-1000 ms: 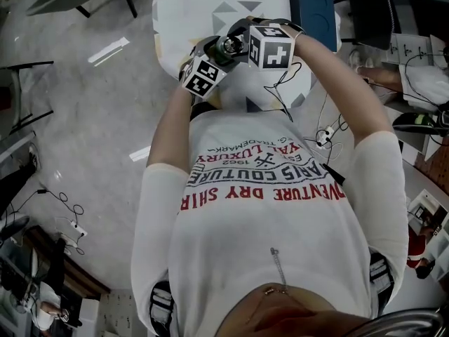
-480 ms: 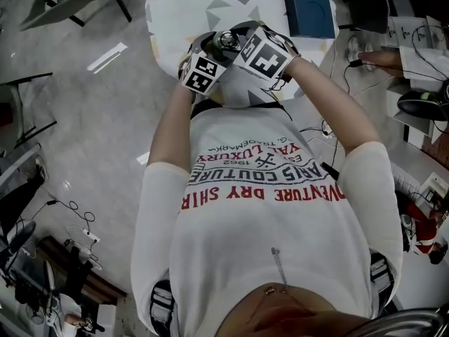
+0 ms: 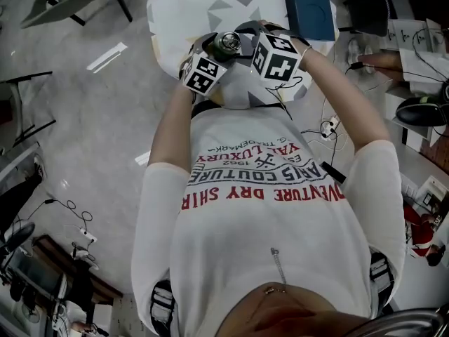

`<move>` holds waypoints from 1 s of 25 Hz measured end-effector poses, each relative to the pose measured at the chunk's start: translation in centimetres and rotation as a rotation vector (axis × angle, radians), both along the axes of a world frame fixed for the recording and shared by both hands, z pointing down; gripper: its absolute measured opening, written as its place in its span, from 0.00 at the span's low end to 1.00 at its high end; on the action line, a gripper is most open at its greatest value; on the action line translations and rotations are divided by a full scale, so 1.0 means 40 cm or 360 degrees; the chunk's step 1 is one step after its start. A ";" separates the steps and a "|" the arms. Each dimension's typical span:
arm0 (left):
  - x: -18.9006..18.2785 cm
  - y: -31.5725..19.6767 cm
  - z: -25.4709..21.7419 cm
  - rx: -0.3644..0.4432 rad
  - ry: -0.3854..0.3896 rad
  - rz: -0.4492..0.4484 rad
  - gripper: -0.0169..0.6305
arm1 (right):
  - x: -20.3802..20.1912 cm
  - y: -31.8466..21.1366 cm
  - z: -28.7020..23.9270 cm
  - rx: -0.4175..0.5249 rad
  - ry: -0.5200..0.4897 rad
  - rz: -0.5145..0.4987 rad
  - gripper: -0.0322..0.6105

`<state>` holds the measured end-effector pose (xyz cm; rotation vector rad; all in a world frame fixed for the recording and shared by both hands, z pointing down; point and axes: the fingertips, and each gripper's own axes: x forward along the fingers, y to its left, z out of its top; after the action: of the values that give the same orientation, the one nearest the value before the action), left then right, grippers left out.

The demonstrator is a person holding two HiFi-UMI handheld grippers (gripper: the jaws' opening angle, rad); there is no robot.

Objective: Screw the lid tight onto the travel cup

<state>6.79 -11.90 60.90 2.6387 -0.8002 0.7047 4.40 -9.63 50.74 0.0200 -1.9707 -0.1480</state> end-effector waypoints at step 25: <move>-0.003 0.000 0.004 -0.0003 0.0000 0.0005 0.62 | -0.022 -0.006 0.006 -0.0077 0.0103 -0.0629 0.44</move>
<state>6.67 -11.91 61.06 2.6387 -0.7954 0.7059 3.51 -9.86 50.99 -0.4025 -1.8939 -0.3533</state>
